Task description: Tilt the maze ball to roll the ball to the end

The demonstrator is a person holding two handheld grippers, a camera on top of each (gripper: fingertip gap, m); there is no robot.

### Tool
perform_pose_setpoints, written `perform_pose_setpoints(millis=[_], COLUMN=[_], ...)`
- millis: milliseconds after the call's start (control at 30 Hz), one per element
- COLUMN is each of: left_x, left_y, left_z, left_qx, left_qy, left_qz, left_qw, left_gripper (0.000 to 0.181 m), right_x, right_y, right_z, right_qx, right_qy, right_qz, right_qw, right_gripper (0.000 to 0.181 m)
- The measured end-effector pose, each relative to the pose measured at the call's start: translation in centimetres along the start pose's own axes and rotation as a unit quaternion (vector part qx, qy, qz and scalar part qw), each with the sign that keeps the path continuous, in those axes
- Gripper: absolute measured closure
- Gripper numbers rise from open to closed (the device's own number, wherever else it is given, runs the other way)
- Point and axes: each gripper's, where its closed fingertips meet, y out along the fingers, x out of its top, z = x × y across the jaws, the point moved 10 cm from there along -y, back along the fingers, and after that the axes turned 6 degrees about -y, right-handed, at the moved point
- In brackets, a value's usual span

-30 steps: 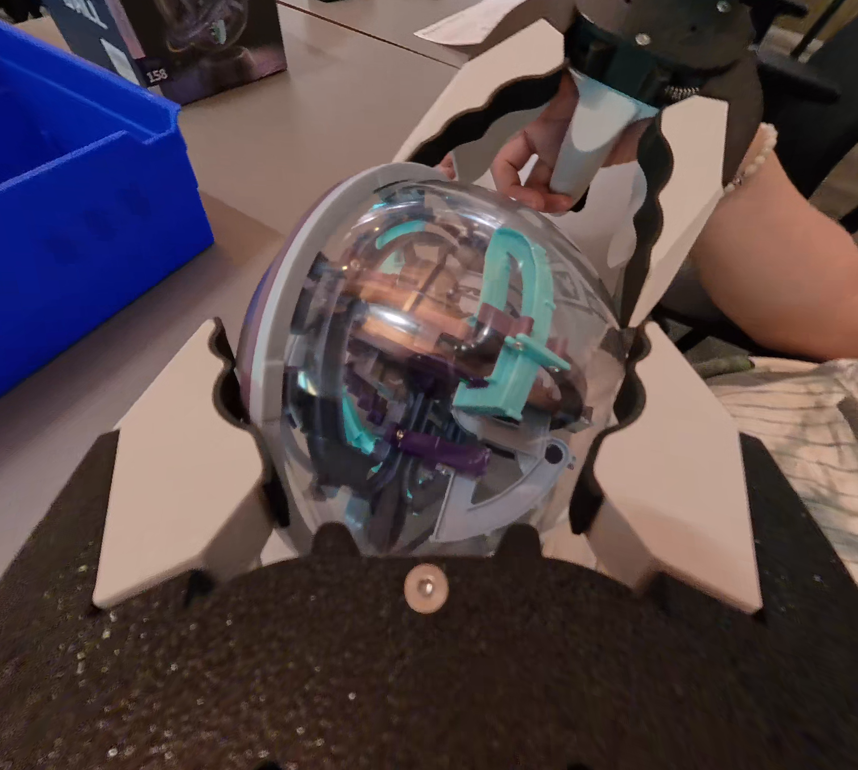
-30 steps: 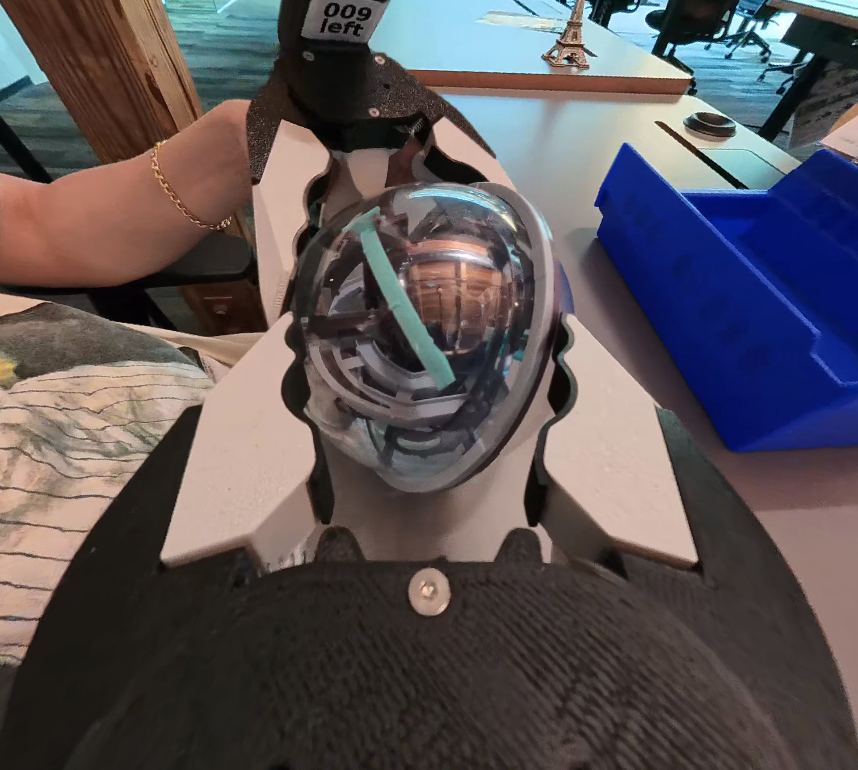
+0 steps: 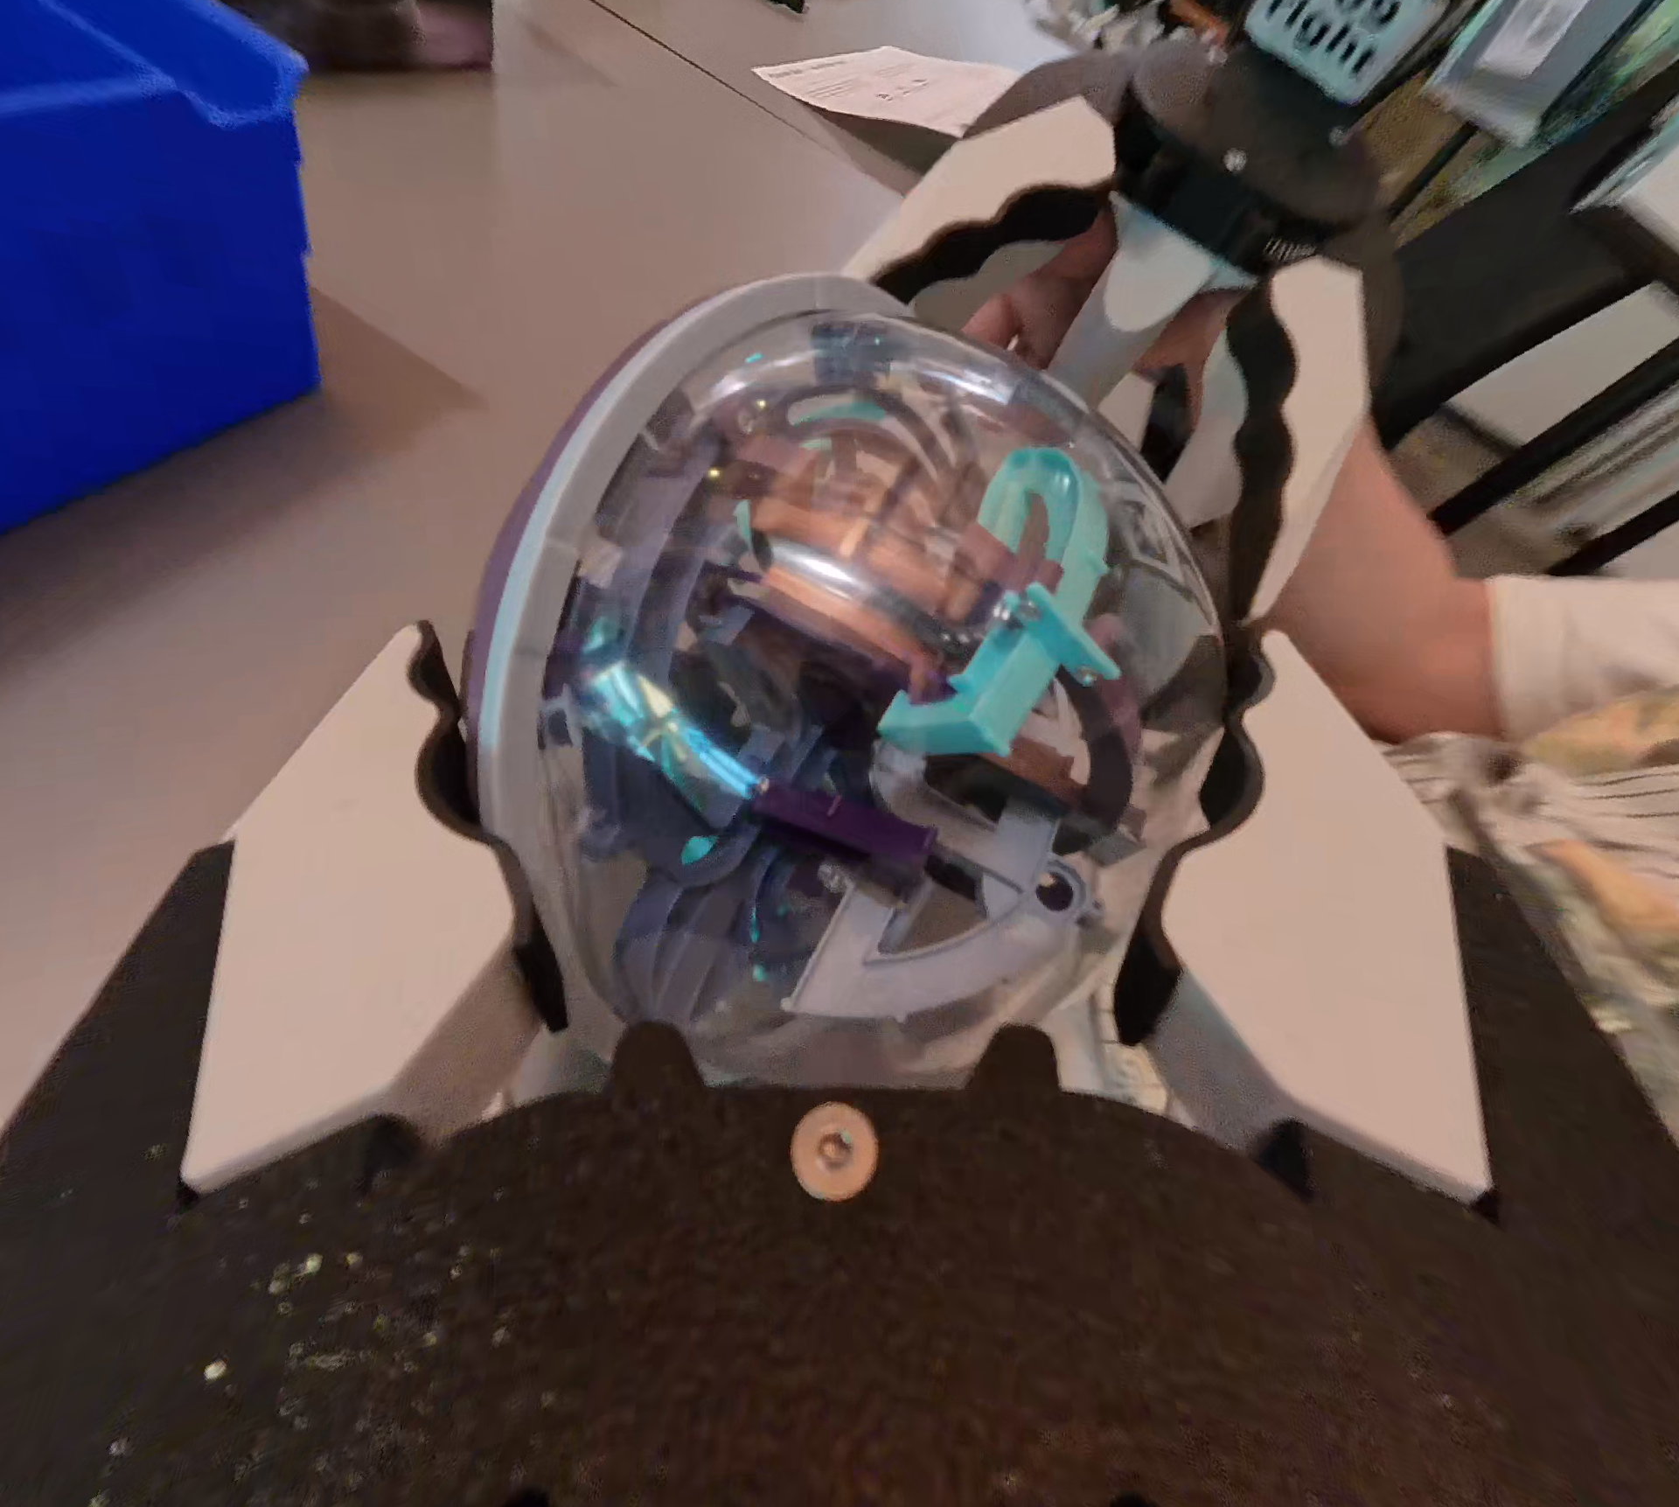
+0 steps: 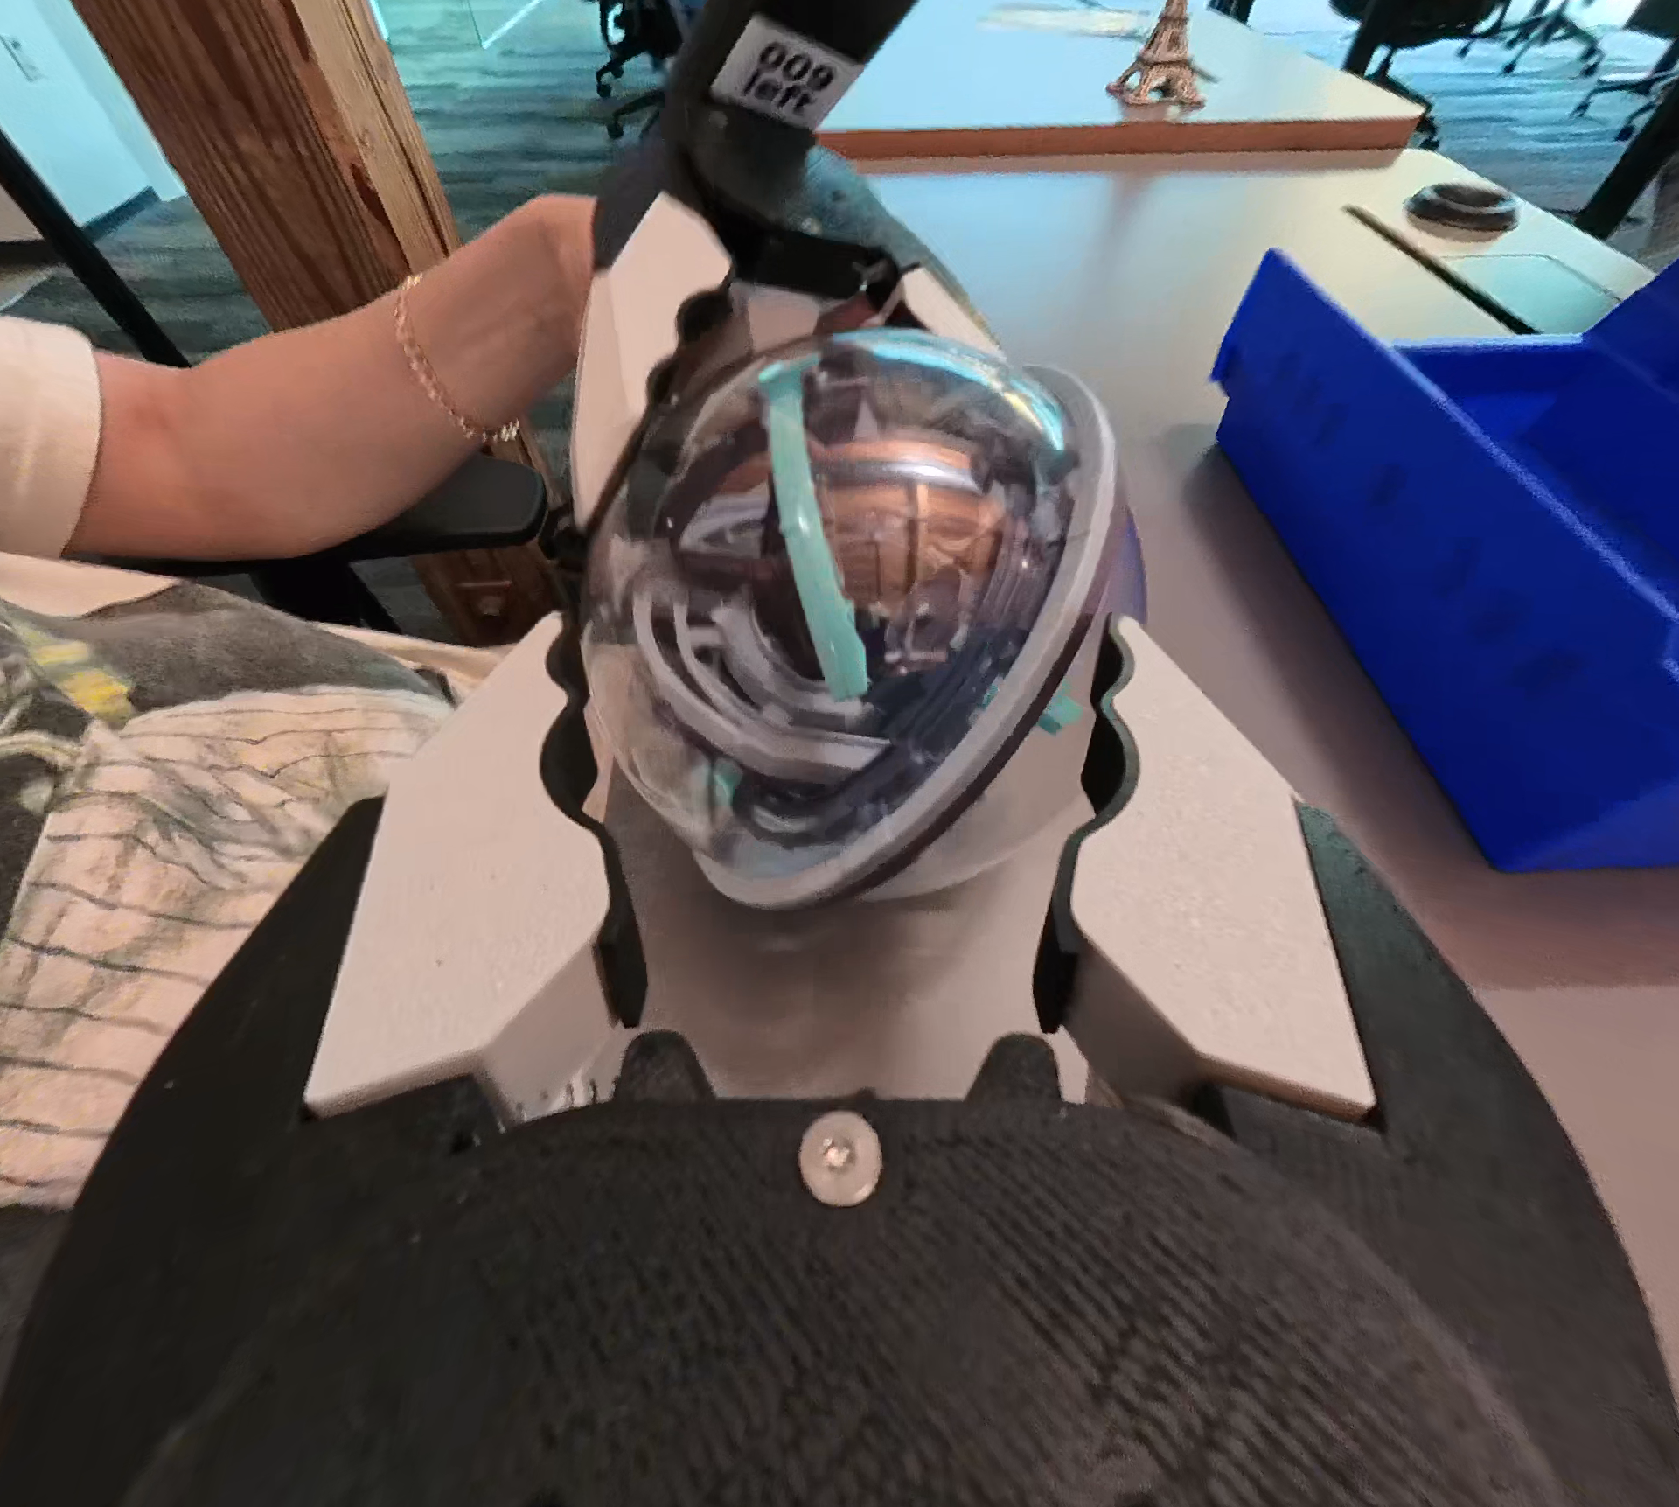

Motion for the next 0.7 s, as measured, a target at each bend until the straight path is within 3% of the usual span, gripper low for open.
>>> perform_pose_setpoints(millis=[100,333,500,700], left_x=[0.1,0.3,0.2,0.3], left_y=[0.4,1.3,2.0,2.2], left_z=[-0.7,-1.7,-1.3,-0.3], left_qx=[0.050,0.077,0.078,0.031], left_qy=[0.085,0.111,0.077,-0.032], left_qz=[0.020,0.020,-0.034,-0.064], left_qw=[0.995,0.991,0.993,0.997], left_gripper=[0.024,0.024,0.023,0.023], right_x=[0.3,-0.3,-1.0,-1.9], right_y=[0.1,0.3,-0.6,-1.5], right_z=[-0.5,-0.4,-1.0,-1.0], right_qx=[-0.023,-0.043,-0.043,-0.023], right_qy=[0.017,0.008,0.052,0.062], right_qz=[-0.014,0.048,0.044,0.069], right_qw=[0.999,0.998,0.997,0.995], right_gripper=[0.069,0.060,0.064,0.069])
